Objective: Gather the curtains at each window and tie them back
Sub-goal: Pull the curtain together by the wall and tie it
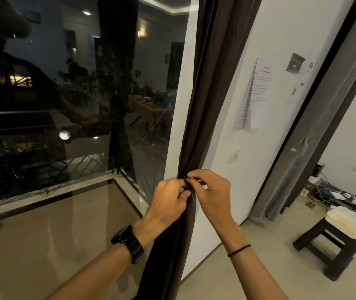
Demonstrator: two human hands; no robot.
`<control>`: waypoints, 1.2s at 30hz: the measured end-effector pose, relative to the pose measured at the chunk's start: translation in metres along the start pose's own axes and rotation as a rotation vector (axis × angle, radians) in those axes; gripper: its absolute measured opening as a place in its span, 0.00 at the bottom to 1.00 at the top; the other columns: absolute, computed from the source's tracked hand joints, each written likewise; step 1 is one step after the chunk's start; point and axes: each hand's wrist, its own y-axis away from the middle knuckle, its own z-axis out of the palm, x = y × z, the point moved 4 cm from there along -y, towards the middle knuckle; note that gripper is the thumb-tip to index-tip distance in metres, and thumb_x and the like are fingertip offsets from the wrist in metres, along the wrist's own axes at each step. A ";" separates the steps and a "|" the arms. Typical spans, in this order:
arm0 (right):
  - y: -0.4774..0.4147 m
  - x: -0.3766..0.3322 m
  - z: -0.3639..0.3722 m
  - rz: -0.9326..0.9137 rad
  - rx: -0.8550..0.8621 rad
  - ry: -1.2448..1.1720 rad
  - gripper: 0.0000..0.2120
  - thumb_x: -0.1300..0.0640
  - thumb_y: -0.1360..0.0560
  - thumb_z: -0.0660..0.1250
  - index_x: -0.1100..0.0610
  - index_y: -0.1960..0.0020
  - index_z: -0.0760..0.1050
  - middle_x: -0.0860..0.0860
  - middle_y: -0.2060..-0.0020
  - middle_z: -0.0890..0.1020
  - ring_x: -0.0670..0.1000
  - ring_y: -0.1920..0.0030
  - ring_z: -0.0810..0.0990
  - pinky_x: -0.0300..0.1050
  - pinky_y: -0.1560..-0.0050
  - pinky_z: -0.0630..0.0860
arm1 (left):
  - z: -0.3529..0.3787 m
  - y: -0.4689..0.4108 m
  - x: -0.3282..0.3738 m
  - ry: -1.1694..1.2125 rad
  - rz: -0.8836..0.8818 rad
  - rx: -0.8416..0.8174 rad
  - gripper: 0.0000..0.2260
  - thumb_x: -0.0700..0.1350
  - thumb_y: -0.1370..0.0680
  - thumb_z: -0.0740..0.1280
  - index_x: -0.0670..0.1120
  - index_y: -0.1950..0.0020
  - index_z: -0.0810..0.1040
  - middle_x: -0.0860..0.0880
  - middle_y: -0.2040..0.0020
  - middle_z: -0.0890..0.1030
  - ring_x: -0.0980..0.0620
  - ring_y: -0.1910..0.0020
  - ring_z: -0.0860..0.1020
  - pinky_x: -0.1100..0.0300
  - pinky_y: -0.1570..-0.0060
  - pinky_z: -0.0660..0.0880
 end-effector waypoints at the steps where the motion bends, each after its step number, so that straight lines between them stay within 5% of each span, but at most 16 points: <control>1: 0.005 0.001 0.004 -0.036 0.026 0.078 0.05 0.64 0.26 0.76 0.58 0.51 0.84 0.51 0.54 0.84 0.46 0.56 0.82 0.44 0.57 0.82 | -0.001 0.001 -0.002 0.016 -0.003 0.012 0.10 0.40 0.20 0.70 0.45 0.61 0.76 0.55 0.66 0.74 0.58 0.66 0.74 0.73 0.64 0.67; 5: 0.028 0.004 0.015 -0.061 0.085 0.147 0.03 0.55 0.21 0.71 0.53 0.52 0.82 0.41 0.53 0.80 0.42 0.55 0.78 0.50 0.57 0.81 | -0.004 0.009 -0.001 0.047 0.007 0.017 0.11 0.35 0.22 0.69 0.45 0.62 0.76 0.57 0.67 0.73 0.60 0.64 0.76 0.75 0.64 0.68; 9: 0.041 0.005 0.020 -0.198 0.022 0.282 0.13 0.56 0.22 0.68 0.60 0.41 0.84 0.58 0.46 0.81 0.53 0.46 0.74 0.44 0.52 0.74 | -0.014 0.007 -0.004 0.119 -0.077 -0.010 0.18 0.34 0.21 0.70 0.51 0.67 0.73 0.57 0.74 0.73 0.60 0.72 0.75 0.71 0.68 0.69; 13: 0.038 0.014 0.024 -0.043 -0.113 0.375 0.21 0.55 0.31 0.73 0.54 0.38 0.81 0.55 0.48 0.76 0.52 0.49 0.70 0.46 0.57 0.76 | -0.021 0.000 -0.005 0.127 -0.077 -0.040 0.09 0.37 0.21 0.72 0.47 0.60 0.81 0.61 0.75 0.74 0.63 0.72 0.75 0.74 0.66 0.69; 18: 0.036 0.019 0.036 0.062 -0.282 0.477 0.12 0.45 0.28 0.70 0.54 0.54 0.78 0.50 0.61 0.73 0.52 0.59 0.72 0.49 0.68 0.74 | -0.018 -0.002 -0.006 -0.037 0.138 -0.058 0.04 0.39 0.21 0.71 0.45 0.50 0.87 0.54 0.60 0.82 0.59 0.60 0.80 0.66 0.55 0.76; 21: 0.043 0.026 0.041 0.118 -0.438 0.348 0.18 0.40 0.23 0.62 0.52 0.50 0.81 0.47 0.60 0.73 0.52 0.55 0.75 0.48 0.63 0.75 | -0.016 0.003 -0.009 -0.152 0.266 -0.076 0.06 0.39 0.21 0.69 0.44 0.49 0.87 0.47 0.55 0.85 0.50 0.56 0.82 0.57 0.52 0.79; 25: 0.033 0.022 0.038 0.091 -0.574 0.212 0.14 0.44 0.17 0.60 0.53 0.44 0.78 0.48 0.56 0.76 0.49 0.56 0.74 0.45 0.56 0.73 | -0.023 0.001 -0.013 -0.145 0.261 -0.059 0.07 0.39 0.21 0.68 0.43 0.50 0.87 0.46 0.56 0.84 0.48 0.58 0.82 0.52 0.54 0.80; 31: 0.043 0.003 0.035 0.095 -0.492 0.095 0.15 0.55 0.15 0.58 0.51 0.30 0.70 0.51 0.60 0.84 0.50 0.62 0.81 0.44 0.59 0.76 | -0.032 -0.003 -0.023 -0.132 0.164 -0.114 0.06 0.40 0.19 0.70 0.44 0.46 0.87 0.49 0.54 0.83 0.50 0.54 0.81 0.55 0.50 0.78; 36: 0.040 0.027 0.014 0.176 -0.371 0.056 0.17 0.62 0.18 0.63 0.42 0.43 0.61 0.52 0.70 0.78 0.52 0.71 0.75 0.51 0.68 0.72 | -0.062 -0.004 -0.034 0.144 0.018 -0.101 0.10 0.35 0.23 0.73 0.47 0.51 0.77 0.48 0.64 0.81 0.53 0.64 0.79 0.69 0.62 0.72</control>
